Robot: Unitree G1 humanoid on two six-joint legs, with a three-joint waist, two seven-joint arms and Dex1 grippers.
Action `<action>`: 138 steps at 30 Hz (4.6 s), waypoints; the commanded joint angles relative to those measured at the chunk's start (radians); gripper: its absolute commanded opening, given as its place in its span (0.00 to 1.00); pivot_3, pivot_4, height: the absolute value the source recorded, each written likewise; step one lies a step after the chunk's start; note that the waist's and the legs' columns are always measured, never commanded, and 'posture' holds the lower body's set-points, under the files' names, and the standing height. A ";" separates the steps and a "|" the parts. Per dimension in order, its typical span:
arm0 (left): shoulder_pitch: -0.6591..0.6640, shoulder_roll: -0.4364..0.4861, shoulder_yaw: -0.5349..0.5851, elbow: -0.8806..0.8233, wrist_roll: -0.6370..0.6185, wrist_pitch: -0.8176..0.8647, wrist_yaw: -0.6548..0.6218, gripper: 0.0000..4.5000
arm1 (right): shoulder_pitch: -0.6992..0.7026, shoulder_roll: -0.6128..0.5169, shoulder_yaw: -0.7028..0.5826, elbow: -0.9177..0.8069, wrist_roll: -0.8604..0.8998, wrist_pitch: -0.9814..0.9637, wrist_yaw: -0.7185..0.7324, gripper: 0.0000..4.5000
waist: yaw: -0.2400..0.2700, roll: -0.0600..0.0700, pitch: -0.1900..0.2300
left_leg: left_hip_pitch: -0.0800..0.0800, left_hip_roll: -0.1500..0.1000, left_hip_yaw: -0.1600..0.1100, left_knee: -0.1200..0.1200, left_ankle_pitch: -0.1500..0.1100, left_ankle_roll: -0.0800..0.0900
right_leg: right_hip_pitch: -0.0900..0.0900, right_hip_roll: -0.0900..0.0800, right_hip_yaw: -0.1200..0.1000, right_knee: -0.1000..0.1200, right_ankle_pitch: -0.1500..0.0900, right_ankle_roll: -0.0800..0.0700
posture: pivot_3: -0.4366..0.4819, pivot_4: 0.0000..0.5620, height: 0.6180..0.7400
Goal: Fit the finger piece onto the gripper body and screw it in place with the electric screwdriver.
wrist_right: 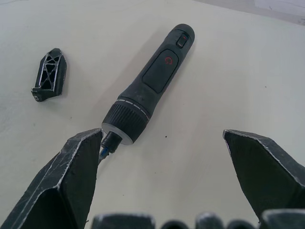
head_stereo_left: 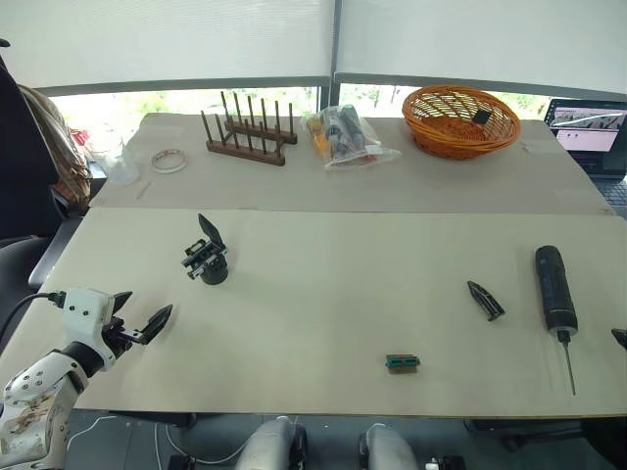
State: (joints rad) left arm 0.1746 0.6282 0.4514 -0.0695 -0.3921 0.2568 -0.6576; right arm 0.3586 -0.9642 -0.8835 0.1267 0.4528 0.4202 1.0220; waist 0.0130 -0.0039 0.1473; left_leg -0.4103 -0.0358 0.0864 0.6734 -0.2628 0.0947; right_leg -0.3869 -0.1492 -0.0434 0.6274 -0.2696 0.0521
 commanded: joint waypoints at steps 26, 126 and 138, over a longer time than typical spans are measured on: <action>-0.365 -0.160 -0.294 0.216 0.168 -0.151 0.079 1.00 | -0.438 0.055 0.585 -0.644 0.224 0.198 -0.118 0.99 | 0.012 -0.002 0.001 | -0.004 0.000 0.001 0.004 0.001 -0.001 | -0.001 0.001 -0.008 0.000 0.006 0.004 | 0.48 0.27 1.00; -0.710 -0.467 -0.737 0.337 0.396 -0.034 0.010 0.99 | -0.197 0.160 0.490 -0.820 0.192 0.214 -0.309 1.00 | 0.029 -0.011 0.006 | -0.009 0.000 0.003 0.012 0.007 0.011 | 0.000 0.002 -0.027 0.002 0.011 0.007 | 0.48 0.27 1.00; -1.008 -0.453 -0.652 0.954 0.303 -0.534 -0.380 0.99 | -0.223 0.172 0.512 -0.828 0.183 0.214 -0.333 1.00 | 0.032 -0.011 0.006 | -0.013 -0.001 0.002 0.020 0.007 0.013 | -0.001 0.003 -0.031 0.003 0.011 0.007 | 0.48 0.27 1.00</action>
State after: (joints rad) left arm -0.8002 0.1928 -0.2232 0.8526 -0.0711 -0.2279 -1.0158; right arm 0.1326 -0.7930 -0.3589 -0.6691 0.6316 0.6400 0.6948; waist 0.0451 -0.0147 0.1535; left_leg -0.4238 -0.0369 0.0888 0.6937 -0.2563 0.1078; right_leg -0.3875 -0.1464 -0.0746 0.6300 -0.2583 0.0595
